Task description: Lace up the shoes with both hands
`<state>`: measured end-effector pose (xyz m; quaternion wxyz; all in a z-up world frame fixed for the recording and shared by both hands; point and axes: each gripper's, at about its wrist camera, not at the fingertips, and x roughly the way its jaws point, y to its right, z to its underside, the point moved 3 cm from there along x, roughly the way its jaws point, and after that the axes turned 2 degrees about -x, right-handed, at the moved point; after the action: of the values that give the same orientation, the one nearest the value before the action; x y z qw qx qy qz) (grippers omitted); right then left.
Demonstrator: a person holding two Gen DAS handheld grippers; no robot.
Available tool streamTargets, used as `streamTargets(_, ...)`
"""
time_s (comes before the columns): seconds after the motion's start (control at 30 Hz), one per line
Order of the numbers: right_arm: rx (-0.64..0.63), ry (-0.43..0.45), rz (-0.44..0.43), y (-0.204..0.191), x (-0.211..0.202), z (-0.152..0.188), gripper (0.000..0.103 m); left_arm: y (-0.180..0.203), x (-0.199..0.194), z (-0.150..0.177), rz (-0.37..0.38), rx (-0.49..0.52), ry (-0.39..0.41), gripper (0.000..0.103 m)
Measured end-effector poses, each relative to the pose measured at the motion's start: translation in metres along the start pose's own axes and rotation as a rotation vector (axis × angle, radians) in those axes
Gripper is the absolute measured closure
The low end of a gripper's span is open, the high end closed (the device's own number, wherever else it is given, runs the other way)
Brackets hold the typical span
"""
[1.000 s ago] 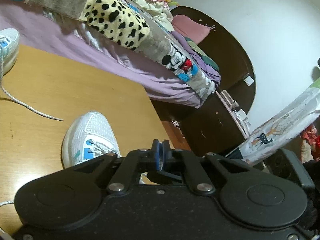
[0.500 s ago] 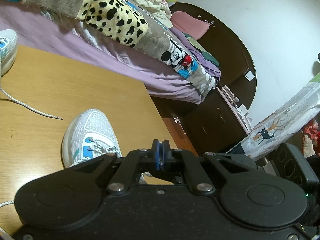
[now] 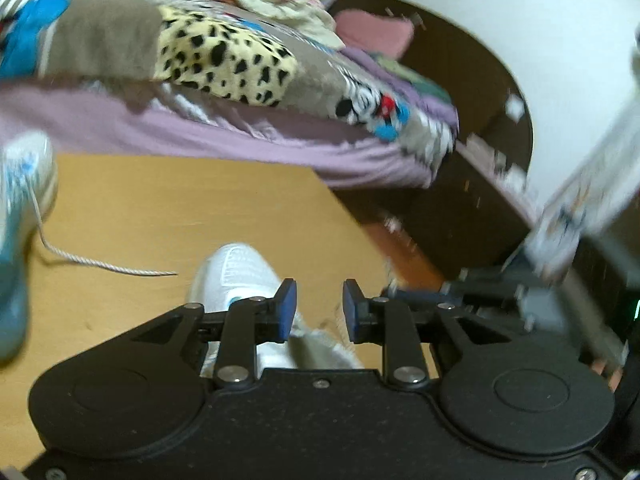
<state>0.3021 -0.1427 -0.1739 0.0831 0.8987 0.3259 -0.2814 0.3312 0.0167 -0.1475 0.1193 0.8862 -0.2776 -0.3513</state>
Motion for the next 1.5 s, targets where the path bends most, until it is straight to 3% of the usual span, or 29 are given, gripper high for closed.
streamTargets(0.1,0.029,-0.004,0.008,0.009,-0.002,0.004,0.098,0.010,-0.001,0.010,-0.039,0.133,-0.044,0.076)
streamTargets(0.27,0.054,-0.001,-0.010,0.013,-0.004,0.006,0.098,0.039,0.001,0.033,-0.169,0.481,-0.148,0.065)
streamTargets(0.67,0.128,0.062,-0.056,0.025,-0.021,0.000,0.098,0.062,0.053,0.049,-0.205,0.919,-0.554,0.065)
streamTargets(0.97,0.169,0.090,-0.071,0.043,-0.031,-0.002,0.098,0.060,0.081,0.057,-0.082,1.242,-0.815,0.065)
streamTargets(1.1,0.192,0.097,-0.069,0.052,-0.033,-0.002,0.098,0.066,0.086,0.062,-0.027,1.372,-0.847,0.061)
streamTargets(1.23,0.201,0.102,-0.070,0.055,-0.033,-0.002,0.098,0.067,0.092,0.060,0.013,1.418,-0.882,0.054)
streamTargets(1.5,0.197,0.098,-0.068,0.056,-0.033,-0.002,0.098,0.064,0.079,0.059,0.148,1.535,-0.933,0.060)
